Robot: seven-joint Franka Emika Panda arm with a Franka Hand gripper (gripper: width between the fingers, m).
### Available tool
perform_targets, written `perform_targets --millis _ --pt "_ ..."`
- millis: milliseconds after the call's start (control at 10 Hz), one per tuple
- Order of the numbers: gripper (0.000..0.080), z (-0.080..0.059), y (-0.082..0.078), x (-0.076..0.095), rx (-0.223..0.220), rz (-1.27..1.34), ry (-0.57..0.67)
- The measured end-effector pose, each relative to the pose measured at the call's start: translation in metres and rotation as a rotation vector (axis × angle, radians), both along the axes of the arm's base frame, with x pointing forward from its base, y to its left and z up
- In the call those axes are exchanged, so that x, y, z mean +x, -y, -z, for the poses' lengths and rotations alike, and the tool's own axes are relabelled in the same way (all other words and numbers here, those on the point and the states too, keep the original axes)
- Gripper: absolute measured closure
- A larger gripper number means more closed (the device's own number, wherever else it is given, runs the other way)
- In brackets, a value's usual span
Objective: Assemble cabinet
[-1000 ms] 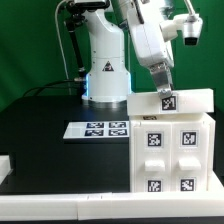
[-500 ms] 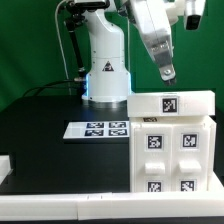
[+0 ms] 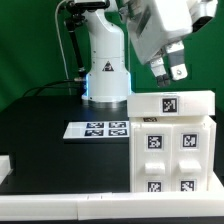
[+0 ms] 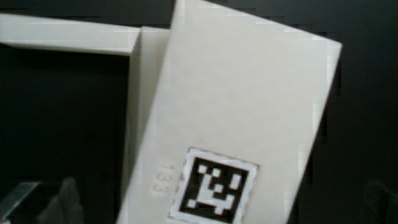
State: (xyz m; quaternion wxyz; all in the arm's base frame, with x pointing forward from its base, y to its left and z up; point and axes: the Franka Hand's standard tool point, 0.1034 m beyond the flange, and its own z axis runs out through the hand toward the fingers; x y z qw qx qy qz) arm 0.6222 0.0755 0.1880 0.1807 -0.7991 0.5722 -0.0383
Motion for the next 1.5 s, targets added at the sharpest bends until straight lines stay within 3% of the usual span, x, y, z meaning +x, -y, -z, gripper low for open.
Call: perform_targets --millis 300,700,800,900,1200,1500 --pt "0.0002 -0.0019 -0.0059 0.0018 -0.097 -0.340 0.042" --pt "0.0002 -0.0014 -0.0046 0.0017 -0.178 -0.613 0.111" --pt "0.0002 -0.0009 -0.0040 0.0013 -0.270 -0.825 0.141" --pt "0.0002 -0.0012 -0.0034 0.0018 -0.327 -0.973 0.163" --pt "0.0002 -0.0018 -0.0048 0.0056 -0.447 -1.352 0.202" --pt "0.0002 0.0002 -0.0013 0.0074 -0.492 -1.558 0.229"
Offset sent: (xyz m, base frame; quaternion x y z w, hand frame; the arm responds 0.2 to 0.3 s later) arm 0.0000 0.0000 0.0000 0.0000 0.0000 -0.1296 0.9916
